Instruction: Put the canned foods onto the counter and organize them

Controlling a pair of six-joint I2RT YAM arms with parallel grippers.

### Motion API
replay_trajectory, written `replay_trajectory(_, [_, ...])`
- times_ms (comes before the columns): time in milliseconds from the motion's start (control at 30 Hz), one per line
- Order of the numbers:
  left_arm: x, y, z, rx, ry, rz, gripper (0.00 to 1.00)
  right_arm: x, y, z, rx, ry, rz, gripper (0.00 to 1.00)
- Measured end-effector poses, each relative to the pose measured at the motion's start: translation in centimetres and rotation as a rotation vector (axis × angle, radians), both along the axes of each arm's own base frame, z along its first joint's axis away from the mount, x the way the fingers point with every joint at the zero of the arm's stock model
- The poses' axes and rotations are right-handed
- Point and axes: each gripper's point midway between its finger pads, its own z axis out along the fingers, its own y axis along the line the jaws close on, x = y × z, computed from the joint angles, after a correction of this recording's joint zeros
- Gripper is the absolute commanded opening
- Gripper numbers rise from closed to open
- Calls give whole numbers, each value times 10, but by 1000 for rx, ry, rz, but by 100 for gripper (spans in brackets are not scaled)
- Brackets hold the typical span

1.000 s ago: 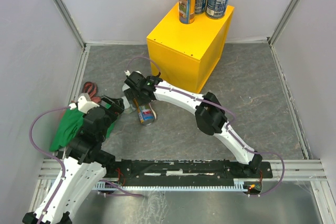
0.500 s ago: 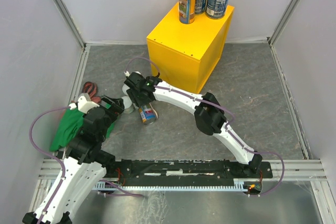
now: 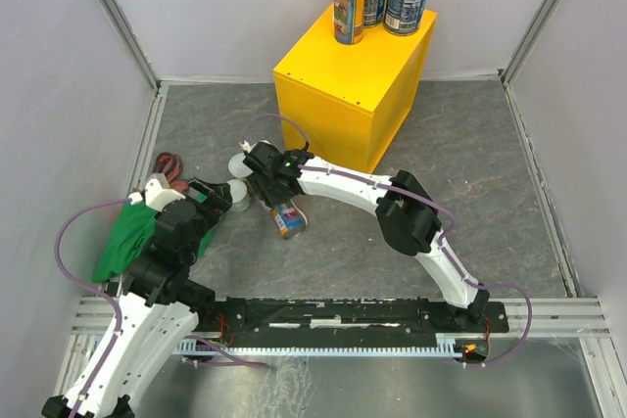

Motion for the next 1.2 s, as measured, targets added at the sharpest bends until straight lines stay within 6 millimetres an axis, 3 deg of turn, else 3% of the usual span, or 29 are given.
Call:
replay_trajectory(233, [4, -2, 0, -2, 0, -4, 96, -18, -20, 5, 0, 6, 31, 31])
replay_trajectory(400, [4, -3, -2, -1, 5, -5, 96, -26, -27, 19, 40, -6, 50, 31])
replay_trajectory(633, [6, -4, -6, 1, 10, -6, 96, -30, -28, 53, 129, -55, 70, 30])
replay_trajectory(867, [7, -4, -8, 2, 12, -6, 96, -31, -23, 106, 281, -165, 96, 31])
replay_trajectory(900, [7, -4, -8, 3, 13, -6, 96, -33, -24, 110, 292, -173, 100, 32])
replay_trajectory(1000, [7, -4, -10, 3, 14, -6, 96, -36, -23, 110, 297, -168, 116, 52])
replay_trajectory(1200, [10, -5, -14, 8, 27, -7, 96, -38, -10, 90, 239, -99, 146, 79])
